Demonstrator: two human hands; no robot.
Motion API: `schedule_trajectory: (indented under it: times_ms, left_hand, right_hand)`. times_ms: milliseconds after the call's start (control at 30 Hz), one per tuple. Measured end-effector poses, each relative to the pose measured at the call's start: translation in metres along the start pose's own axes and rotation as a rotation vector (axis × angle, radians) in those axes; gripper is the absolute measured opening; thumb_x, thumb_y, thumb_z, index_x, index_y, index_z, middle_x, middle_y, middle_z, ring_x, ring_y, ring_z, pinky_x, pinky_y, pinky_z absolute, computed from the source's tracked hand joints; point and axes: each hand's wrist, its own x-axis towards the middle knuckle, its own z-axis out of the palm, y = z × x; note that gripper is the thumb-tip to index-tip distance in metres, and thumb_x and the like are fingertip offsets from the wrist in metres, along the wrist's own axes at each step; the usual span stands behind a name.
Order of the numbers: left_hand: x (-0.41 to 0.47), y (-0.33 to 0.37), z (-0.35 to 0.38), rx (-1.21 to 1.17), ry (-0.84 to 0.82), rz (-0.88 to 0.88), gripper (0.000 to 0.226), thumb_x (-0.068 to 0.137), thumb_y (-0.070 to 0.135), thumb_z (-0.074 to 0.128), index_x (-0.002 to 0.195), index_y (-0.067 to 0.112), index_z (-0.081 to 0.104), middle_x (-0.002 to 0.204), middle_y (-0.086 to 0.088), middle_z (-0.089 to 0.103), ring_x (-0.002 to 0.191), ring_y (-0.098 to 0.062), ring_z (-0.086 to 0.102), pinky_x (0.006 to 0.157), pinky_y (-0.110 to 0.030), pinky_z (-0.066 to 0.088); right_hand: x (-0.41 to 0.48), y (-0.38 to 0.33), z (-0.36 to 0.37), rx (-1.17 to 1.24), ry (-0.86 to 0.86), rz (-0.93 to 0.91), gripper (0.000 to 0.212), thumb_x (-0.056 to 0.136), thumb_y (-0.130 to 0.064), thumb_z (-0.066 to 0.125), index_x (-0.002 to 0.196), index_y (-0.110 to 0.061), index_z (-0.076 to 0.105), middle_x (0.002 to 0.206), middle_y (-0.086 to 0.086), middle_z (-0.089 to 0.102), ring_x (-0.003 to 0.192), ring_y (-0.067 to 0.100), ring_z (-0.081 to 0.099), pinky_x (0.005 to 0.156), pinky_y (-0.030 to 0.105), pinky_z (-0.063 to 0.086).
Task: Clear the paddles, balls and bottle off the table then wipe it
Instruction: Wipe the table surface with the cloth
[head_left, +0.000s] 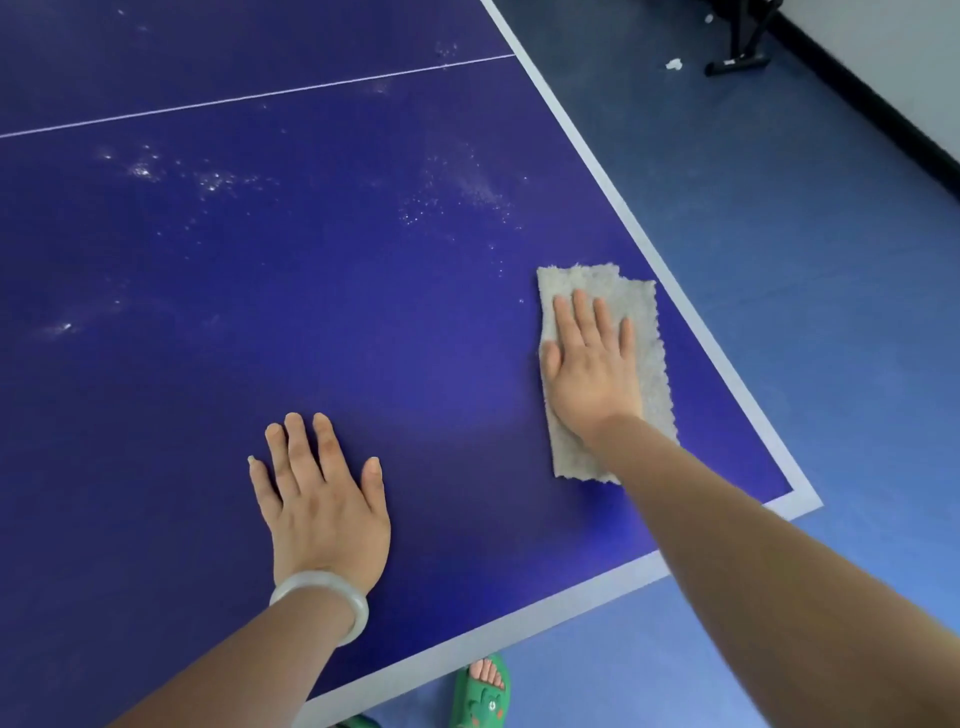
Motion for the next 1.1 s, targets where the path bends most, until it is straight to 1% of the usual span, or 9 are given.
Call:
schedule_trajectory:
  times_ms: [133,267,367,467,533,600,767,867,1100]
  left_hand:
    - [0.000,0.000,0.001,0.005,-0.001,0.000,0.072,0.097,0.048,0.010,0.155,0.005,0.014,0.162,-0.018,0.011,0.151,-0.034,0.002,0.122,-0.053,0.005]
    - [0.000,0.000,0.002,0.008,0.009,-0.003,0.071,0.099,0.047,0.007,0.154,0.004,0.017,0.161,-0.020,0.015,0.150,-0.036,0.007,0.122,-0.053,0.005]
    - [0.000,0.000,0.002,0.015,0.002,0.002,0.069,0.100,0.045,0.009,0.154,0.004,0.019,0.160,-0.020,0.016,0.150,-0.036,0.008,0.121,-0.054,0.007]
    - [-0.001,0.000,0.002,0.025,0.004,-0.008,0.066,0.101,0.043,0.012,0.154,0.004,0.019,0.160,-0.020,0.018,0.150,-0.036,0.008,0.121,-0.054,0.008]
    - [-0.001,0.001,0.002,0.032,0.002,-0.008,0.065,0.102,0.043,0.010,0.154,0.004,0.018,0.161,-0.019,0.016,0.150,-0.034,0.007,0.121,-0.054,0.008]
    - [0.000,0.000,0.002,0.019,-0.008,-0.007,0.072,0.097,0.047,0.010,0.155,0.005,0.016,0.162,-0.017,0.013,0.151,-0.032,0.003,0.122,-0.053,0.006]
    - [-0.001,0.000,0.001,0.001,-0.012,0.002,0.072,0.097,0.049,0.008,0.155,0.007,0.014,0.162,-0.016,0.010,0.151,-0.032,0.002,0.122,-0.052,0.005]
    - [0.000,0.000,0.000,0.016,-0.008,-0.006,0.069,0.100,0.047,0.003,0.155,0.007,0.013,0.162,-0.017,0.011,0.151,-0.033,0.003,0.122,-0.052,0.004]
    - [0.001,-0.001,0.002,0.039,-0.005,-0.003,0.068,0.100,0.046,0.002,0.154,0.007,0.015,0.161,-0.017,0.015,0.151,-0.033,0.006,0.122,-0.053,0.008]
  right_hand:
    - [0.000,0.072,-0.018,0.041,0.066,0.310,0.057,0.103,-0.034,0.021,0.157,-0.018,0.011,0.165,0.004,0.007,0.151,0.025,0.003,0.121,0.051,0.002]
    - [-0.070,0.047,-0.007,0.025,0.120,0.322,0.057,0.103,-0.034,0.019,0.157,-0.016,0.014,0.164,0.006,0.012,0.151,0.026,0.007,0.121,0.051,0.004]
    - [-0.105,-0.014,0.008,-0.028,0.061,0.162,0.061,0.101,-0.040,0.012,0.158,-0.016,0.011,0.165,0.006,0.007,0.152,0.025,0.002,0.123,0.049,0.000]
    - [-0.086,-0.063,0.021,-0.075,-0.011,-0.130,0.061,0.101,-0.041,0.007,0.158,-0.019,0.004,0.165,0.004,0.000,0.152,0.024,-0.005,0.122,0.049,-0.003]
    - [-0.053,-0.069,0.019,-0.081,-0.058,-0.324,0.059,0.102,-0.042,0.006,0.158,-0.023,-0.002,0.165,-0.001,-0.007,0.151,0.021,-0.013,0.122,0.047,-0.008]
    - [-0.017,-0.050,0.012,-0.108,-0.082,-0.403,0.058,0.103,-0.043,0.009,0.158,-0.026,-0.001,0.165,-0.004,-0.006,0.151,0.019,-0.012,0.122,0.044,-0.009]
    - [0.035,0.035,-0.014,-0.070,-0.029,-0.030,0.058,0.103,-0.039,0.019,0.158,-0.023,0.009,0.165,0.000,0.004,0.152,0.022,0.001,0.122,0.046,-0.002]
    - [0.004,0.030,-0.009,-0.079,0.015,0.075,0.060,0.102,-0.040,0.014,0.158,-0.020,0.006,0.165,0.002,0.004,0.152,0.023,0.000,0.122,0.048,0.000]
    - [-0.069,-0.077,0.023,-0.160,-0.083,-0.491,0.060,0.101,-0.043,0.004,0.158,-0.021,0.001,0.165,0.000,-0.006,0.152,0.022,-0.011,0.123,0.048,-0.003]
